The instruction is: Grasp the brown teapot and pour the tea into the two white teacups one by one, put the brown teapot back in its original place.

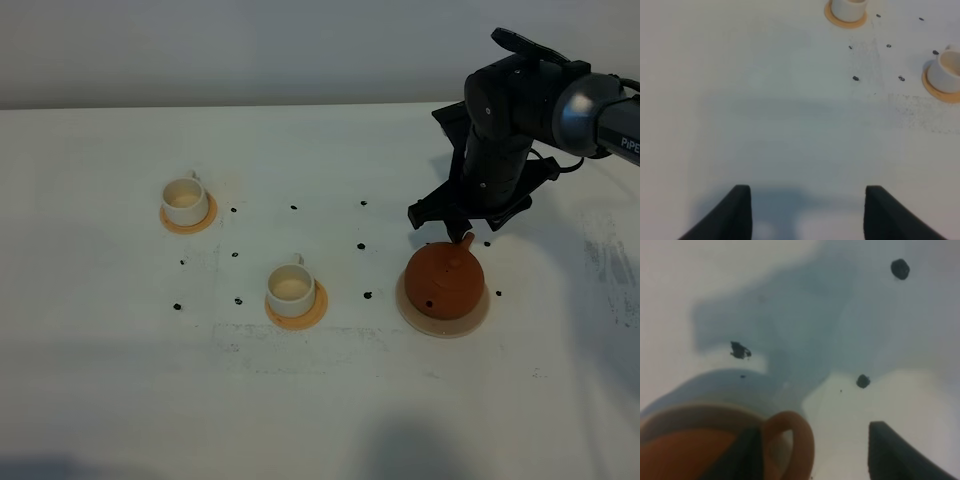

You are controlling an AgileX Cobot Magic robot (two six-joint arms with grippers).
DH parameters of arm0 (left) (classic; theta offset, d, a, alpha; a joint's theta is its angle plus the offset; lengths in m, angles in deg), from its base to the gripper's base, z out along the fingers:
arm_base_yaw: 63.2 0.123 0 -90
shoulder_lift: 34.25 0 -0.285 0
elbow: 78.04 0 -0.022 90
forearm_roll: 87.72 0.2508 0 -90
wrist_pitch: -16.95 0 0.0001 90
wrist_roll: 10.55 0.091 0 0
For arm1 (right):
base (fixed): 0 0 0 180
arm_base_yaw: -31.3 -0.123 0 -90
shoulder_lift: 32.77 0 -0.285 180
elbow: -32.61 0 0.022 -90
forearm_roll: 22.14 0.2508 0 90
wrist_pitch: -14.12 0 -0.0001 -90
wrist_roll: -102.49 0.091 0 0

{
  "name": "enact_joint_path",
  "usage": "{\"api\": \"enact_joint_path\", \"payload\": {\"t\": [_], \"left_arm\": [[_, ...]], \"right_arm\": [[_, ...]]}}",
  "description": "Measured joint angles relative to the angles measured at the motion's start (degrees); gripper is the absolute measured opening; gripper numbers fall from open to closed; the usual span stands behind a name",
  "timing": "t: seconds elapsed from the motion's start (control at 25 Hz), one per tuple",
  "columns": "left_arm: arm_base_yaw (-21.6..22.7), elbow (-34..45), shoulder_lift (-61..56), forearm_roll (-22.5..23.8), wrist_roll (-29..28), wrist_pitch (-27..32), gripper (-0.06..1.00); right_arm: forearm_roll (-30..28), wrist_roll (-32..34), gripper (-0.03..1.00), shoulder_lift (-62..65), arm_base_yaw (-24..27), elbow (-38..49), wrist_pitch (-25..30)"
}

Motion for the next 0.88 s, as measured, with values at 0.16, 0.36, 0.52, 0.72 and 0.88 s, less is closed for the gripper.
{"api": "enact_joint_path", "payload": {"t": [0.16,0.36,0.52,0.72,0.88], "left_arm": [[0.0,0.0,0.0,0.0,0.0,0.0,0.48],[0.0,0.0,0.0,0.0,0.0,0.0,0.48],[0.0,0.0,0.0,0.0,0.0,0.0,0.48],[0.0,0.0,0.0,0.0,0.0,0.0,0.48],[0.0,0.0,0.0,0.0,0.0,0.0,0.48]], "right_arm": [[-0.1,0.0,0.49,0.0,0.0,0.0,0.4],[-0.2,0.0,0.49,0.0,0.0,0.0,0.9],[-0.2,0.0,0.49,0.0,-0.2,0.0,1.0],[-0.2,0.0,0.49,0.0,-0.6,-0.1,0.9],[-0.2,0.0,0.49,-0.4,-0.6,-0.2,0.9]]}}
